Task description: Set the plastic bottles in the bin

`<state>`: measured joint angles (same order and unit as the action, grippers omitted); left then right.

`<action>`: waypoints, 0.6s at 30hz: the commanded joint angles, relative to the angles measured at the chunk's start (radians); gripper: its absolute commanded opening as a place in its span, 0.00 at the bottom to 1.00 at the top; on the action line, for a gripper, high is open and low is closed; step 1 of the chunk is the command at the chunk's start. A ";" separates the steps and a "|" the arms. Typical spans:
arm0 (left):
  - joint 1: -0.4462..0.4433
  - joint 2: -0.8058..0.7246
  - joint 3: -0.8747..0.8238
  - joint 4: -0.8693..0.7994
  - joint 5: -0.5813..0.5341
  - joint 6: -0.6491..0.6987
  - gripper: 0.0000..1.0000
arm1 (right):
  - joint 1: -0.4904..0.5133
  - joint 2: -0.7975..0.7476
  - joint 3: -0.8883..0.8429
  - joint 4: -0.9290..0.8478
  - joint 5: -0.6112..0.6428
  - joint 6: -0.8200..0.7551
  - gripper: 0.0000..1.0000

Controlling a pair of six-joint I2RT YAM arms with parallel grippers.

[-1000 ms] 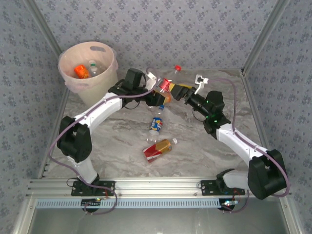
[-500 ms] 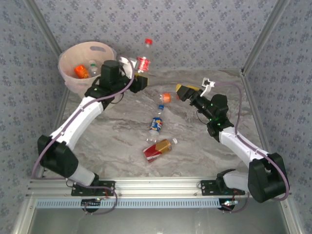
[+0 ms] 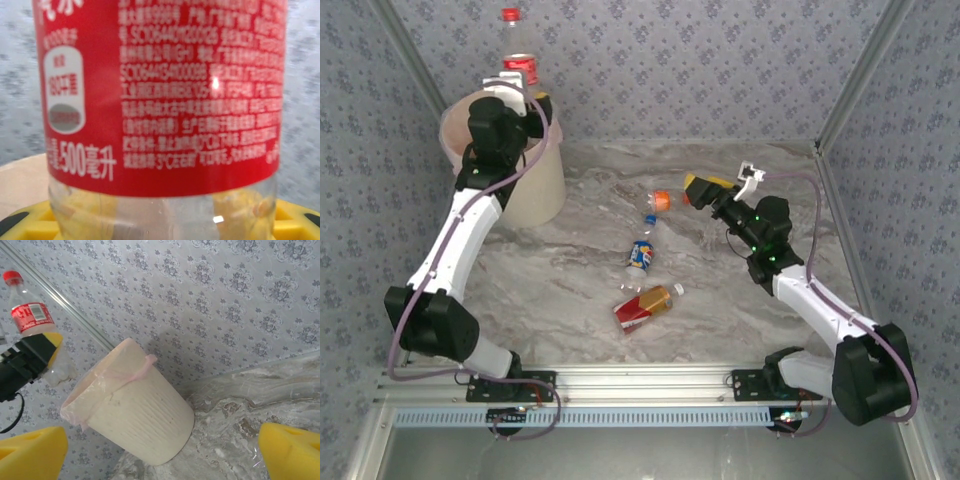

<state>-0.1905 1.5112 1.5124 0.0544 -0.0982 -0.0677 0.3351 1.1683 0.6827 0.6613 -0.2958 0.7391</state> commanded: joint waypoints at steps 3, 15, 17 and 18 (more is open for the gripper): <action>0.065 0.090 0.057 0.125 -0.085 0.008 0.54 | -0.006 -0.009 -0.010 0.007 0.022 -0.024 1.00; 0.092 0.206 0.069 -0.006 -0.016 -0.165 0.71 | -0.006 -0.011 -0.009 -0.012 0.006 -0.016 1.00; 0.096 0.201 0.068 -0.032 -0.003 -0.199 0.79 | -0.005 -0.010 -0.008 -0.017 0.009 -0.015 1.00; 0.100 0.196 0.065 -0.041 0.003 -0.213 0.83 | -0.006 -0.010 -0.006 -0.021 0.009 -0.017 1.00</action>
<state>-0.1024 1.7206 1.5810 0.0433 -0.1211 -0.2100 0.3351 1.1683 0.6746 0.6537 -0.2913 0.7391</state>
